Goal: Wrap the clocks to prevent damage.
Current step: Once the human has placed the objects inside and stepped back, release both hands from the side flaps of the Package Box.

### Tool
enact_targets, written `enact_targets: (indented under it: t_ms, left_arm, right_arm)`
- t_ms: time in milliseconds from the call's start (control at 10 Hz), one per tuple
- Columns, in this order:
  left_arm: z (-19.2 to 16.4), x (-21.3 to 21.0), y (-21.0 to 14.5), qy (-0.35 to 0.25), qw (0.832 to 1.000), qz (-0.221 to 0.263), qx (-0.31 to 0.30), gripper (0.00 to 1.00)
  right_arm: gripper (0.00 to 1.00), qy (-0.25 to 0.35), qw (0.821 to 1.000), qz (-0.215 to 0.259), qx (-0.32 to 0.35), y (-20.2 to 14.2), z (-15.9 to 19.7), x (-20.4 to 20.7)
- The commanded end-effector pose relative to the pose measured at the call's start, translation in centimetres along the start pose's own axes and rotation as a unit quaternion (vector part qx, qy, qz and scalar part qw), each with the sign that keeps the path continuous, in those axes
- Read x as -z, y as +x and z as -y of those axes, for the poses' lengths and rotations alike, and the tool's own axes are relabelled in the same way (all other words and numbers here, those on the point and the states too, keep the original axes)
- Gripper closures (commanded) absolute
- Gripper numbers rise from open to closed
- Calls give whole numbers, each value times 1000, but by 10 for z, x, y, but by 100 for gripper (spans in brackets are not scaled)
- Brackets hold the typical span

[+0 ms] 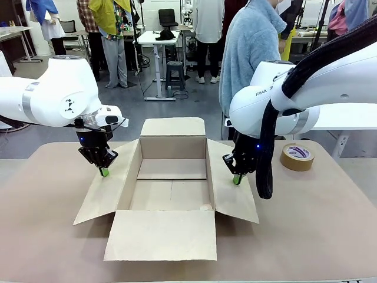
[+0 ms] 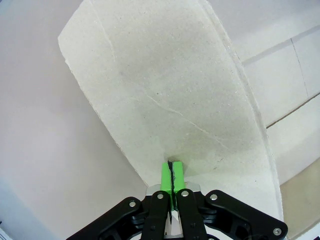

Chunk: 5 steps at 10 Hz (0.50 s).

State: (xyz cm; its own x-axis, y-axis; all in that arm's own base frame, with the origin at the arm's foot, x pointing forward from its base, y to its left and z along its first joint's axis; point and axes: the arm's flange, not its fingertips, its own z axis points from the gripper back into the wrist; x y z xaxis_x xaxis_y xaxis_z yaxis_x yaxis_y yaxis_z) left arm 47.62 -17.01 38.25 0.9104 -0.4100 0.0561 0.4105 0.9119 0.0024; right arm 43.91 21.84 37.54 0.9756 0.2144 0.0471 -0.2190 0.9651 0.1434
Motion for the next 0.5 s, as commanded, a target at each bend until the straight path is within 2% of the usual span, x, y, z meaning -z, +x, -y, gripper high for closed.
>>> enact_targets:
  t_ms: [0,400]
  left_arm:
    - [0,1,-1,2,1000,-3,2,100]
    - [0,1,-1,2,1000,-3,2,100]
  right_arm:
    - [99,-1,1000,-2,1,-2,0,2]
    - [99,-1,1000,-2,1,-2,0,2]
